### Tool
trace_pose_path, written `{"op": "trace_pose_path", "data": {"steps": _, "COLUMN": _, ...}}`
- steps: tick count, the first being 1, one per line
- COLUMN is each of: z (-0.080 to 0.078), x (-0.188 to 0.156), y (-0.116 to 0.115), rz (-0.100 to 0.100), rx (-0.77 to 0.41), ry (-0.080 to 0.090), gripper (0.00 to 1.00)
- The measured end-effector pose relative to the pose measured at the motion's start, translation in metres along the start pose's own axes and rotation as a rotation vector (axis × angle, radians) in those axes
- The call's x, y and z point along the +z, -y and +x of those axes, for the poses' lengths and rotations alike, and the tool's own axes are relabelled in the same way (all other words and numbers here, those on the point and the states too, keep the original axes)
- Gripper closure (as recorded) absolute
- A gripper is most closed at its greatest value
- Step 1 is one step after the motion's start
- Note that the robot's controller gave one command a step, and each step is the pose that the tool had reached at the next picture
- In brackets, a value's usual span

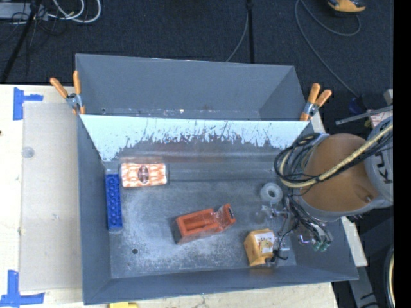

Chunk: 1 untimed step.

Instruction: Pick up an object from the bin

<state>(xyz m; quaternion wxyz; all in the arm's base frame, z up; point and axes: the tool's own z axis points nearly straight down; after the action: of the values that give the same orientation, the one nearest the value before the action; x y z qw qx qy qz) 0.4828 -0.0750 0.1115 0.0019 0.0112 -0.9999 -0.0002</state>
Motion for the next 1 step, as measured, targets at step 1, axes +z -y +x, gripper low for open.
{"op": "trace_pose_path", "data": {"steps": 1, "z": -0.0023, "x": 0.0341, "y": -0.0012, "rz": -0.002, "rx": 0.134, "ry": -0.006, "gripper": 0.0}}
